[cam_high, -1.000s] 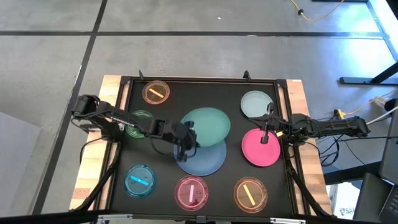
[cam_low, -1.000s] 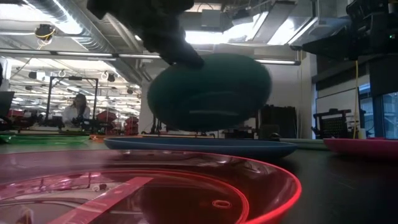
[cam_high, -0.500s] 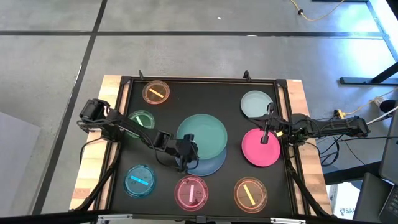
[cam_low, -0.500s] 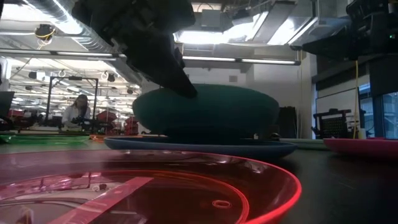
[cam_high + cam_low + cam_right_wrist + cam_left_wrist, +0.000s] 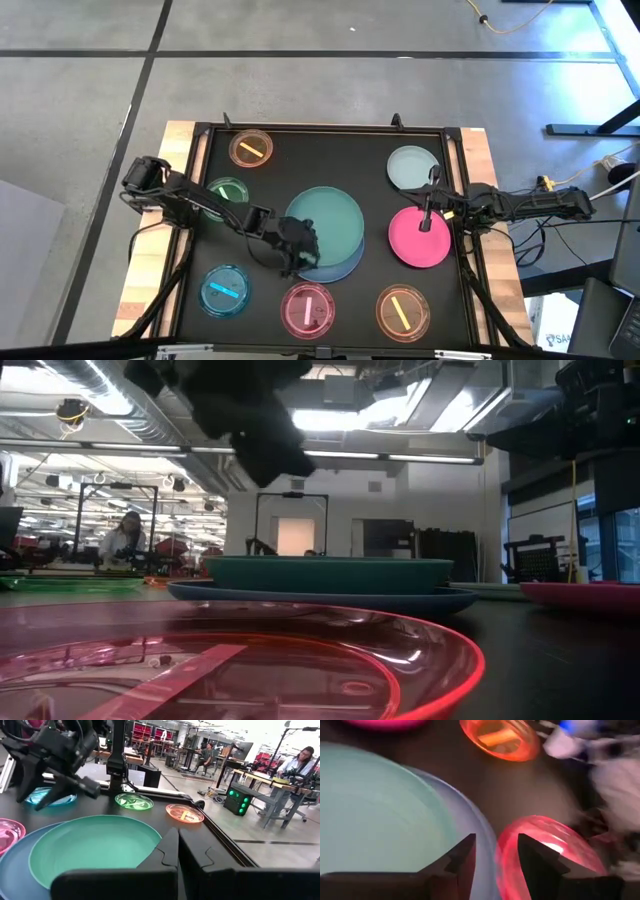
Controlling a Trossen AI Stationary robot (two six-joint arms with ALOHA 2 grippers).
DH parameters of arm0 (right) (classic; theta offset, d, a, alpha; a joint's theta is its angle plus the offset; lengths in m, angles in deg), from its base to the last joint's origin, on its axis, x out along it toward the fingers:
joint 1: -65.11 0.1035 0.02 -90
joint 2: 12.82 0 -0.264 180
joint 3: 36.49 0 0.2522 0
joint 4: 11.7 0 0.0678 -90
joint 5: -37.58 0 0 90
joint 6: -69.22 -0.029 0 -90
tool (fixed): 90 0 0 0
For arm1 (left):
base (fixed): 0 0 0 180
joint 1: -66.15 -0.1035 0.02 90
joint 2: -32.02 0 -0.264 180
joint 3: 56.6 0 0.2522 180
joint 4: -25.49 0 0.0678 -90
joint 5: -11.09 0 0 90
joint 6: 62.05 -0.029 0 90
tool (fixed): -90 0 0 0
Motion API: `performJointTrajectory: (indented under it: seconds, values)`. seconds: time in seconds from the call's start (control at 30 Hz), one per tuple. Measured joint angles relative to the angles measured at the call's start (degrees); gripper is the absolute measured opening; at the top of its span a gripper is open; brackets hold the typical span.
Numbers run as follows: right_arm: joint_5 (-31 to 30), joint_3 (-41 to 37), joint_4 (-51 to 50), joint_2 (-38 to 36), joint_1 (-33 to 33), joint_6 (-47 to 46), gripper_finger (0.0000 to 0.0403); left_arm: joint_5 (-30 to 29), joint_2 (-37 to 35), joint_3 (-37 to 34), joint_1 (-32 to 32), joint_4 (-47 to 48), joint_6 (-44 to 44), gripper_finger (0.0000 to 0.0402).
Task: Stack plastic plates
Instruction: Stack the big green plate on the big blue plate
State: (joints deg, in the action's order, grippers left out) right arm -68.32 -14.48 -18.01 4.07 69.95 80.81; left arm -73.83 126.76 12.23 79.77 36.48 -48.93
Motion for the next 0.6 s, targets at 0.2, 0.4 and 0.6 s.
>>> performJointTrajectory:
  seconds: [0.2,0.4,0.6]
  values:
    - [0.0,0.0,0.1,1.9,0.0,-1.1,0.0003,-21.2,2.5,0.0,-1.4,0.9,-3.0,0.0135]
    - [0.0,0.0,0.5,4.6,0.0,-1.0,0.0003,-18.6,7.7,0.0,-3.7,0.7,-1.2,0.0122]
    - [-0.1,0.0,2.4,6.7,0.0,-1.0,0.0003,-12.2,10.7,0.0,-3.9,1.2,0.4,0.0113]
